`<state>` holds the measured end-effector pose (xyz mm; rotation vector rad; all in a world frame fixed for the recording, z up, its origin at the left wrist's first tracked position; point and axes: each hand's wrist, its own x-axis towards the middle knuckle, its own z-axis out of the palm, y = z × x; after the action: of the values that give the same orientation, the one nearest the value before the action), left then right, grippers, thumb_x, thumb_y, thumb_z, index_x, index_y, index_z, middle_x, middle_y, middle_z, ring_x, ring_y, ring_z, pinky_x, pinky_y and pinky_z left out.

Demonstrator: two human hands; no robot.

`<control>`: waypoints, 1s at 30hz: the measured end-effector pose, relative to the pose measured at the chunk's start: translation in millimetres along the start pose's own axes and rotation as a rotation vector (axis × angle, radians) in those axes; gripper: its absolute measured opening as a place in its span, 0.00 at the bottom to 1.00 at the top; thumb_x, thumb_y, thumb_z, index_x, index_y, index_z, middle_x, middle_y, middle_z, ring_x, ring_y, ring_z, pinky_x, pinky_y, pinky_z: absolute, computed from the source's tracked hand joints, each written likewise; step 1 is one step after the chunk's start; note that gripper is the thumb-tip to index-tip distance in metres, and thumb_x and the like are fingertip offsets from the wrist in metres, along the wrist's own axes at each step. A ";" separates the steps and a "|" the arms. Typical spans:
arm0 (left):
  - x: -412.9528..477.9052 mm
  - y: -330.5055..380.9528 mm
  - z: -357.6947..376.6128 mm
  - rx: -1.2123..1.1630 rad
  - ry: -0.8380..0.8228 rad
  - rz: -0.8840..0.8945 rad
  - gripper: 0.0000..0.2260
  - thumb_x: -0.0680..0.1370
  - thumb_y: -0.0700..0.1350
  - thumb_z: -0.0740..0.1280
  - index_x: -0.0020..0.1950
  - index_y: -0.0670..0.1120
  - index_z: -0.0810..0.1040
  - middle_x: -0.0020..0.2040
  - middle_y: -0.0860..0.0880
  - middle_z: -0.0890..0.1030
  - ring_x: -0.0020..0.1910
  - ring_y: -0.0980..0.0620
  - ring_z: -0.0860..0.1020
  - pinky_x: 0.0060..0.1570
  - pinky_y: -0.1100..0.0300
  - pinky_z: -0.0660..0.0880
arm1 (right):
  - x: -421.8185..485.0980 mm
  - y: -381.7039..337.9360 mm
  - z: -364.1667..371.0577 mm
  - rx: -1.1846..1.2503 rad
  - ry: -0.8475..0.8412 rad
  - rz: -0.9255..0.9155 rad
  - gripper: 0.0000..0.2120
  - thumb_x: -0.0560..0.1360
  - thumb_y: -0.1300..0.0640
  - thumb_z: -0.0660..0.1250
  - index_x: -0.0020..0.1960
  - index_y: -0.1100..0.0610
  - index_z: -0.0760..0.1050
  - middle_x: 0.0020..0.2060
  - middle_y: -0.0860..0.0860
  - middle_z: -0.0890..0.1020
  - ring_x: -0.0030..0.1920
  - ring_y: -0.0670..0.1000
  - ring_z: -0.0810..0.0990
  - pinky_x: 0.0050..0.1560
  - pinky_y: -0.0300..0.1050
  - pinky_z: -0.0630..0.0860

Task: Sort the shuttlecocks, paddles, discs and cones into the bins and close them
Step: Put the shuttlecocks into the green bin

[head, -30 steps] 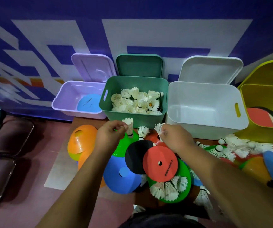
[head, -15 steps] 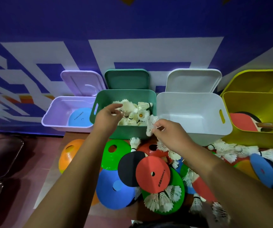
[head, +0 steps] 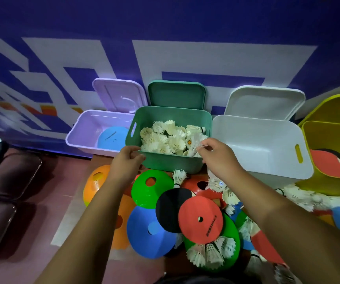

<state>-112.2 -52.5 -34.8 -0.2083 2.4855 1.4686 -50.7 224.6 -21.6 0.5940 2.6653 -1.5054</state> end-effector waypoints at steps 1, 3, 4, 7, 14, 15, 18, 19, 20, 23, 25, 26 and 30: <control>-0.1 -4.8 -5.7 -0.005 0.010 -0.010 0.12 0.83 0.43 0.69 0.67 0.47 0.76 0.51 0.44 0.84 0.40 0.47 0.86 0.40 0.51 0.83 | 2.0 -8.1 4.7 0.023 -0.005 -0.001 0.04 0.80 0.48 0.67 0.47 0.41 0.80 0.46 0.43 0.84 0.49 0.52 0.85 0.52 0.50 0.81; 0.2 -13.1 -15.8 -0.025 0.031 -0.037 0.12 0.83 0.43 0.69 0.66 0.47 0.77 0.51 0.44 0.85 0.41 0.45 0.86 0.42 0.47 0.84 | 7.3 -25.9 14.1 0.074 -0.002 -0.011 0.08 0.79 0.48 0.67 0.44 0.36 0.80 0.45 0.42 0.84 0.47 0.52 0.85 0.52 0.56 0.83; -0.2 -16.3 -20.1 -0.031 0.041 -0.053 0.12 0.83 0.43 0.69 0.67 0.47 0.77 0.51 0.44 0.85 0.43 0.43 0.86 0.44 0.44 0.84 | 10.4 -35.6 18.7 0.090 -0.004 -0.021 0.08 0.79 0.48 0.67 0.43 0.36 0.80 0.45 0.42 0.83 0.46 0.53 0.85 0.51 0.58 0.84; -3.3 -25.2 -30.7 -0.042 0.070 -0.083 0.12 0.83 0.42 0.68 0.66 0.46 0.78 0.49 0.45 0.85 0.43 0.44 0.85 0.46 0.43 0.83 | 21.6 -62.1 34.6 0.116 -0.023 -0.056 0.07 0.79 0.49 0.67 0.44 0.39 0.78 0.44 0.44 0.83 0.46 0.56 0.86 0.50 0.60 0.85; -3.0 -38.3 -50.3 0.015 0.068 -0.105 0.13 0.83 0.46 0.69 0.67 0.50 0.77 0.48 0.48 0.86 0.41 0.52 0.86 0.49 0.45 0.85 | 47.8 -82.5 77.2 -0.008 -0.352 -0.047 0.22 0.79 0.50 0.70 0.72 0.39 0.76 0.51 0.47 0.85 0.46 0.50 0.87 0.51 0.51 0.84; -2.3 -39.7 -51.4 0.014 0.061 -0.105 0.13 0.82 0.46 0.69 0.67 0.50 0.77 0.48 0.48 0.86 0.41 0.53 0.85 0.49 0.45 0.85 | 48.6 -79.6 80.8 -0.042 -0.352 -0.046 0.19 0.79 0.51 0.69 0.69 0.40 0.78 0.50 0.47 0.85 0.45 0.50 0.87 0.49 0.49 0.83; -0.3 -43.6 -51.1 0.007 0.038 -0.105 0.13 0.82 0.46 0.68 0.67 0.50 0.77 0.48 0.48 0.86 0.39 0.55 0.85 0.45 0.47 0.85 | 45.7 -69.4 84.7 -0.024 -0.316 -0.012 0.10 0.79 0.53 0.68 0.57 0.42 0.83 0.50 0.44 0.87 0.44 0.47 0.87 0.45 0.46 0.82; 0.6 -44.9 -48.9 0.008 0.029 -0.101 0.13 0.83 0.45 0.67 0.67 0.49 0.77 0.48 0.48 0.86 0.39 0.55 0.85 0.43 0.50 0.84 | 43.0 -66.1 84.8 -0.009 -0.308 0.000 0.09 0.80 0.54 0.67 0.56 0.43 0.83 0.49 0.43 0.87 0.44 0.47 0.87 0.46 0.47 0.83; 0.6 -44.6 -46.2 0.010 0.017 -0.099 0.12 0.83 0.45 0.67 0.67 0.48 0.77 0.49 0.48 0.86 0.39 0.54 0.85 0.42 0.51 0.84 | 40.5 -62.7 84.0 0.001 -0.297 0.009 0.09 0.80 0.54 0.66 0.54 0.43 0.83 0.48 0.42 0.87 0.45 0.47 0.87 0.47 0.49 0.83; 2.2 -43.5 -33.3 0.003 -0.032 -0.098 0.11 0.83 0.43 0.67 0.66 0.45 0.77 0.50 0.47 0.86 0.42 0.48 0.86 0.44 0.47 0.83 | 33.9 -50.2 78.3 0.012 -0.244 0.003 0.10 0.80 0.56 0.66 0.51 0.44 0.84 0.45 0.41 0.87 0.43 0.44 0.86 0.45 0.49 0.84; 2.2 -42.0 -23.1 -0.006 -0.071 -0.109 0.09 0.83 0.42 0.67 0.64 0.46 0.78 0.50 0.47 0.86 0.43 0.45 0.85 0.45 0.45 0.82 | 28.8 -42.6 72.2 0.024 -0.219 0.001 0.10 0.81 0.56 0.65 0.51 0.44 0.84 0.44 0.41 0.87 0.41 0.42 0.86 0.43 0.45 0.81; 1.5 -42.0 -17.4 -0.011 -0.085 -0.115 0.09 0.83 0.42 0.67 0.63 0.46 0.78 0.50 0.47 0.86 0.42 0.46 0.85 0.44 0.46 0.82 | 25.9 -38.9 68.6 0.030 -0.212 0.003 0.10 0.81 0.56 0.65 0.51 0.45 0.84 0.44 0.41 0.87 0.40 0.42 0.85 0.42 0.42 0.79; -5.2 -45.9 7.7 -0.003 -0.141 -0.117 0.06 0.83 0.42 0.66 0.60 0.45 0.79 0.49 0.46 0.87 0.40 0.49 0.84 0.41 0.53 0.79 | 10.3 -23.4 53.8 0.062 -0.194 0.022 0.10 0.82 0.56 0.64 0.54 0.47 0.84 0.44 0.44 0.87 0.38 0.41 0.84 0.41 0.41 0.78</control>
<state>-94.9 -68.0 -75.5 -0.2379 2.3191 1.3904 -76.9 172.5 -33.3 0.4524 2.4687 -1.5579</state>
